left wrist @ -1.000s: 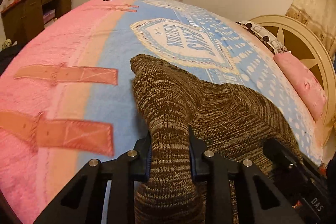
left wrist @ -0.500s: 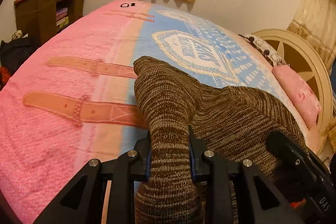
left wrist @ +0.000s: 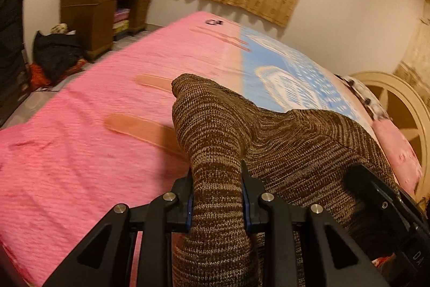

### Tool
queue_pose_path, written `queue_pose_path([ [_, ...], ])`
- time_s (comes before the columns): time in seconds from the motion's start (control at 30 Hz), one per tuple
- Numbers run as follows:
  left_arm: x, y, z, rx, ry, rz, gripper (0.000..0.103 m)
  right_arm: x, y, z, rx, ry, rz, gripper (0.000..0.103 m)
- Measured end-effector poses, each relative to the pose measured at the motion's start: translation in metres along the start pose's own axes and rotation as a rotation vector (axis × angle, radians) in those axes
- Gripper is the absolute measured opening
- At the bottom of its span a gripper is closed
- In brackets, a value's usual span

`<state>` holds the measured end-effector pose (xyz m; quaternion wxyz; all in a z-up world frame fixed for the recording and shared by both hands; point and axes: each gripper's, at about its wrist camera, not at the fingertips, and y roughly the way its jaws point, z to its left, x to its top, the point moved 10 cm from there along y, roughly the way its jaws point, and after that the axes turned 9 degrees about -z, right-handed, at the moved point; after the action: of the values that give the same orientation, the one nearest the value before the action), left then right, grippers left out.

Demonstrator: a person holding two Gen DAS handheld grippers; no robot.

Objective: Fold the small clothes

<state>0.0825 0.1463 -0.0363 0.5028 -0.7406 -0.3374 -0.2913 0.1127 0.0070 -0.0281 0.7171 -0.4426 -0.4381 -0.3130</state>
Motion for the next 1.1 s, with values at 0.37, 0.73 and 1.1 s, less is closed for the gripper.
queue_pose_path([
  [0.37,0.076,0.005,0.085,0.19,0.034,-0.133,0.027,0.027,0.076,0.076,0.151,-0.122,-0.052,0.026],
  [0.73,0.029,0.089,0.156,0.236,-0.002,-0.014,0.045,-0.072,0.211,0.021,0.087,0.046,0.197,0.035],
  [1.1,0.007,0.014,0.151,0.092,-0.161,-0.049,0.066,-0.076,0.139,-0.007,0.123,0.179,0.161,0.058],
])
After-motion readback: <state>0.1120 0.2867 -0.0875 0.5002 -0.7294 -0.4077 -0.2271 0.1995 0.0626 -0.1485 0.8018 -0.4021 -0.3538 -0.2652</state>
